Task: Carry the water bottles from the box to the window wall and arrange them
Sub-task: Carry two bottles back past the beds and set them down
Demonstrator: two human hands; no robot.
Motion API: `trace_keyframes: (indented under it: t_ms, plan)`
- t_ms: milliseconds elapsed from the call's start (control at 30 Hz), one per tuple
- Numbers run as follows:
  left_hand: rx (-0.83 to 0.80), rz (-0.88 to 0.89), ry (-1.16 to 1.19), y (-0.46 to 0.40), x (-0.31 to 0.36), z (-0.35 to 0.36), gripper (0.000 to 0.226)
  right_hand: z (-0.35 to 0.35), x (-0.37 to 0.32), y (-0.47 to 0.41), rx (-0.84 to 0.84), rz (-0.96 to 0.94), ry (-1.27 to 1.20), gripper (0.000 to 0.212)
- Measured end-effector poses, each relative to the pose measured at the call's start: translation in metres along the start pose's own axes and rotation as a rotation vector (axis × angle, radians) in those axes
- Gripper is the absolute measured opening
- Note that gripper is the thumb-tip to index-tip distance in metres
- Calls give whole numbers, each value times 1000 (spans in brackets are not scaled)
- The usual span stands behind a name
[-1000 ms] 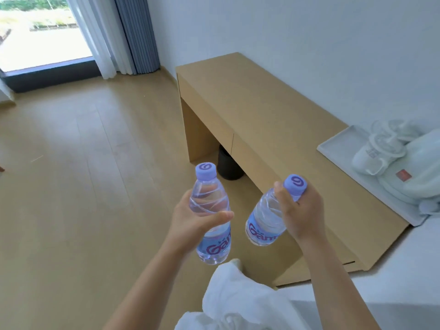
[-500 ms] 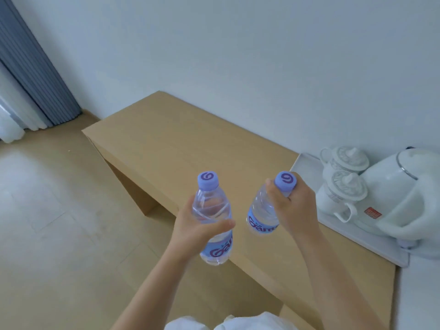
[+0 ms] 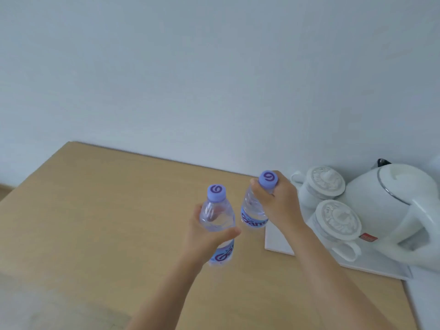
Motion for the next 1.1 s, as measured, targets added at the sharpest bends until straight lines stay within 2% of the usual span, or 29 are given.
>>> trace_keyframes:
  t_ms: [233, 367, 500, 667, 700, 767, 833, 933, 1033, 1100]
  plan:
    - [-74, 8, -42, -92, 13, 4, 77, 20, 24, -56, 106, 103, 47, 24]
    - [-99, 43, -57, -132, 14, 15, 63, 24, 29, -80, 186, 123, 36, 27]
    - [-100, 119, -77, -155, 12, 26, 60, 28, 35, -92, 257, 145, 19, 20]
    - [-133, 195, -83, -158, 11, 36, 71, 32, 38, -91, 280, 174, 4, 20]
    - [-146, 213, -95, -155, 11, 37, 78, 32, 38, -90, 267, 194, 10, 29]
    - [-168, 243, -145, -150, 10, 37, 95, 31, 39, -85, 214, 250, 63, 68]
    - [-170, 258, -225, -145, 10, 34, 105, 28, 37, -72, 184, 278, 104, 82]
    - [-136, 207, -296, -132, 4, 27, 112, 18, 38, -41, 182, 283, 180, 67]
    - [-134, 155, -297, -107, -10, 26, 101, 3, 39, -5, 199, 323, 202, 47]
    - [-157, 39, -310, -84, -24, 33, 97, -8, 40, 21, 206, 362, 216, 39]
Point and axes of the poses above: each hand's wrist, its own y-axis away from the middle knuckle, its own z-axis out of the palm, x = y × z, the point moved 2 cm from there along -y, towards the middle knuckle, and after that the axes turned 4 degrees about -x, right-handed, at the moved point
